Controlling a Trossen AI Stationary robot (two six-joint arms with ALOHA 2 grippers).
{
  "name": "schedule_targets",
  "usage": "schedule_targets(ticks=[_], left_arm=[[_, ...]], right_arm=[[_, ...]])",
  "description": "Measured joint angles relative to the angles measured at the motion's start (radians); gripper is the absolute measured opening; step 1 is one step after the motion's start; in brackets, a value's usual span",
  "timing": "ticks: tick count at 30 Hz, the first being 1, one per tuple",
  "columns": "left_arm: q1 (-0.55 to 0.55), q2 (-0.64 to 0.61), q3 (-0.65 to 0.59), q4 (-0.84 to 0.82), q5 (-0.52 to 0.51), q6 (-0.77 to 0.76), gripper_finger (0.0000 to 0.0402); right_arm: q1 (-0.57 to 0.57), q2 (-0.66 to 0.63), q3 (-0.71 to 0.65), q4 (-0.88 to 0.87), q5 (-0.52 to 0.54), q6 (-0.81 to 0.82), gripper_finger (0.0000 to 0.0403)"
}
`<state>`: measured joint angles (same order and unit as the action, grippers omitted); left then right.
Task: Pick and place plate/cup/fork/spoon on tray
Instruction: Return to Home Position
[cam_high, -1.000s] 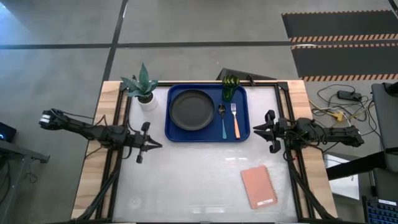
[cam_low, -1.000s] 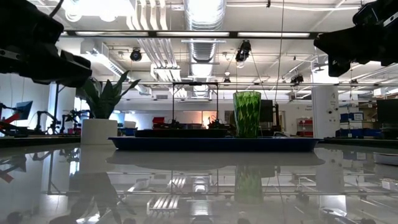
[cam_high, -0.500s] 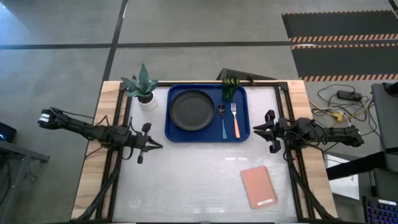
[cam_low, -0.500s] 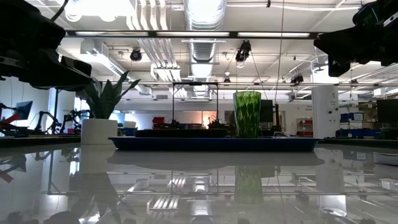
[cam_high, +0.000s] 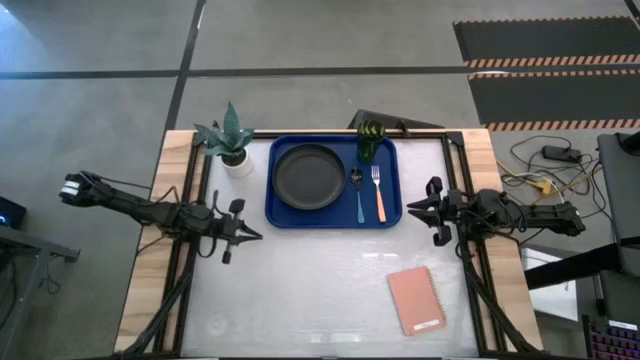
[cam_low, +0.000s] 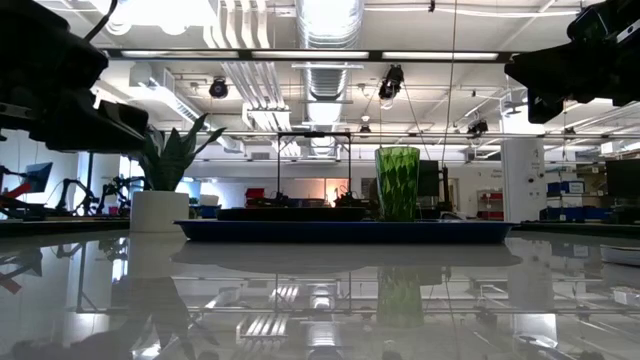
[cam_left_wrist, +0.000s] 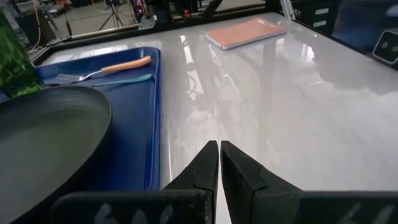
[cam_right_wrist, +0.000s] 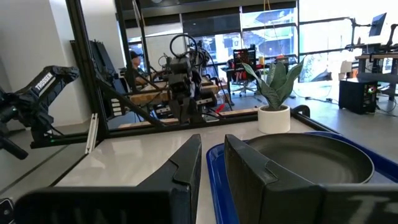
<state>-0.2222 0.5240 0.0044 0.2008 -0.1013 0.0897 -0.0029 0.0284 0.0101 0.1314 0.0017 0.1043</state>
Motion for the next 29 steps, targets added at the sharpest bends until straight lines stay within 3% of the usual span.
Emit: schedule_targets(ticks=[29], left_arm=[[0.0,0.073,0.0,0.0,0.0,0.0,0.0]], right_arm=[[0.0,0.0,0.0,0.0,0.0,0.0,0.006]])
